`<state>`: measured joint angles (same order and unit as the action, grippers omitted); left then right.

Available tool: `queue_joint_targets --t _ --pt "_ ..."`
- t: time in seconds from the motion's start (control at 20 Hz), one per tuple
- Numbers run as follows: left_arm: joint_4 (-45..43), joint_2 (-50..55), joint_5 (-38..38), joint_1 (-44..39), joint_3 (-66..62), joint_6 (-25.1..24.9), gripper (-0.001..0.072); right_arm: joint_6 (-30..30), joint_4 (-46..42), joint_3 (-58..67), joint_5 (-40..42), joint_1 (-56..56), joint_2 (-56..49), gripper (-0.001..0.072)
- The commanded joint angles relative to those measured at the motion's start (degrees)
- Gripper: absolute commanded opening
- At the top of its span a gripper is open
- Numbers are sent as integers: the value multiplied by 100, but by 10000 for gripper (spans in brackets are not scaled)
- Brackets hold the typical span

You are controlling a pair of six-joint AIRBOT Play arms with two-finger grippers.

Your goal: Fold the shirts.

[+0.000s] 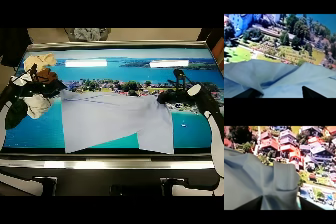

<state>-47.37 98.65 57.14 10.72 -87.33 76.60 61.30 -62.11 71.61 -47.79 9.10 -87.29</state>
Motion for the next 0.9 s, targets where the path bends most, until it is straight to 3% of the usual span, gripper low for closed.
queue_joint_targets --t 0.0,0.05,0.15,0.3,0.55,0.85 --pt "-339 33 1488 350 -726 299 603 -599 48 662 -870 400 118 654" --pt "-1027 -85 2181 535 -994 713 596 -627 -319 1082 -1526 728 212 686" --pt "-2243 -479 3119 787 -925 1377 597 -603 -1025 1711 -2806 1460 299 680" --pt "-2402 -1510 3296 846 767 1322 597 -627 -1519 1539 -4385 2205 323 665" --pt "-1408 -3351 2087 555 4872 737 596 -675 -1443 605 -4454 2140 334 666" --pt "-752 -3646 1128 284 6074 586 586 -752 -1421 544 -4269 1989 330 665"
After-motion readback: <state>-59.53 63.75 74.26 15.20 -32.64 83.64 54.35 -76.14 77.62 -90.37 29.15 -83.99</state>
